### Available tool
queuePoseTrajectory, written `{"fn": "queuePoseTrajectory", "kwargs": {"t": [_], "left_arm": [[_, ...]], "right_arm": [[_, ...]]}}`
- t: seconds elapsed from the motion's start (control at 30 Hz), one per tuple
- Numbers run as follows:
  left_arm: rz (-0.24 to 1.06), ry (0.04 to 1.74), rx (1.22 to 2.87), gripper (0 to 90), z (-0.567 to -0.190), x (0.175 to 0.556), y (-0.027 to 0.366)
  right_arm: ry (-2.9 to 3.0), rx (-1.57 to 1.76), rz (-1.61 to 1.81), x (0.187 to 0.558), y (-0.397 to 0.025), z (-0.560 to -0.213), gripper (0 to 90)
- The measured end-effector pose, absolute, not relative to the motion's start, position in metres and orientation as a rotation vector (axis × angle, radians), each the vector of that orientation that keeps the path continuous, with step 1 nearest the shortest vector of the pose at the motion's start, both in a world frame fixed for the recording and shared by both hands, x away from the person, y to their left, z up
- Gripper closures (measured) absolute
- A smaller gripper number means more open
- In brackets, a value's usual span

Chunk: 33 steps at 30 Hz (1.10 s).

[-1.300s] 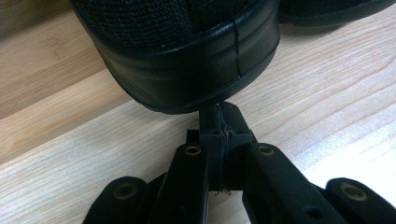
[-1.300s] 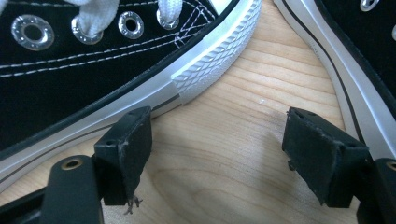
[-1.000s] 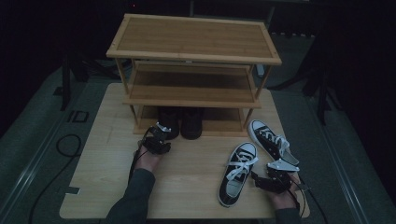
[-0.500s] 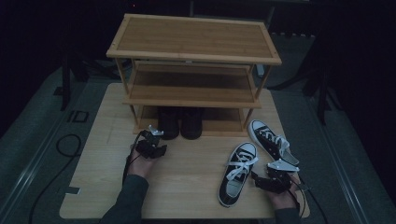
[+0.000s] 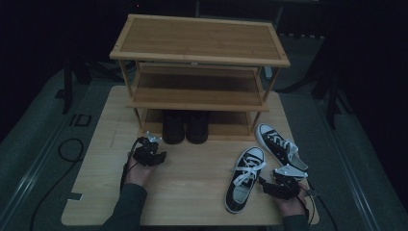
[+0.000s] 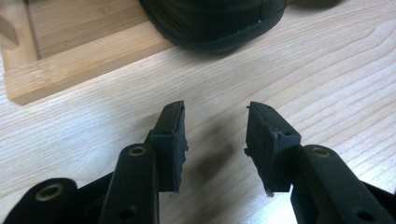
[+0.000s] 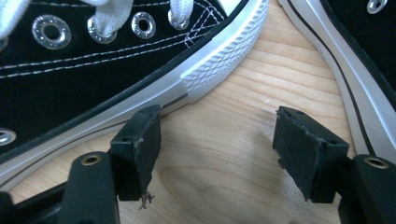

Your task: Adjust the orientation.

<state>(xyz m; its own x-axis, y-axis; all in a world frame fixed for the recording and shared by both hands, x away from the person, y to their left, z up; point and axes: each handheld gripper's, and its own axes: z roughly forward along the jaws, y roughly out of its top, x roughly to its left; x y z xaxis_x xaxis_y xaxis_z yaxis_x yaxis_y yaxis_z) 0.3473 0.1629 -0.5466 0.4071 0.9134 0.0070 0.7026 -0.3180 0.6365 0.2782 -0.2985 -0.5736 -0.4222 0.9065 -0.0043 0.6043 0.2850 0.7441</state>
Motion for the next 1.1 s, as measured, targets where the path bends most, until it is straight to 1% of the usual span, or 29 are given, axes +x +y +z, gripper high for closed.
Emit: {"fn": "queuePoseTrajectory", "kwargs": {"t": [0.3,0.5,0.53,0.57,0.7,0.8,0.83,1.1], "left_arm": [[0.492,1.383,2.102,56.1,-0.552,0.340,0.167],[0.483,1.385,2.092,55.7,-0.553,0.340,0.166],[0.483,1.384,2.094,55.7,-0.554,0.340,0.166],[0.481,1.383,2.101,55.6,-0.554,0.340,0.164],[0.478,1.382,2.106,55.6,-0.556,0.338,0.164],[0.474,1.384,2.106,55.3,-0.556,0.338,0.163],[0.475,1.384,2.106,55.2,-0.556,0.338,0.163],[0.474,1.384,2.111,55.3,-0.557,0.337,0.163]], "right_arm": [[2.154,1.342,0.941,0.277,-0.296,-0.571,42.9],[2.156,1.346,0.937,0.277,-0.295,-0.571,43.6],[2.161,1.347,0.938,0.277,-0.295,-0.570,46.1],[2.165,1.346,0.937,0.277,-0.294,-0.570,50.7],[2.213,1.309,0.934,0.276,-0.287,-0.566,74.2],[2.237,1.277,0.900,0.277,-0.280,-0.564,86.7],[2.241,1.266,0.892,0.278,-0.278,-0.564,89.5],[2.251,1.247,0.856,0.282,-0.271,-0.563,90.0]]}}
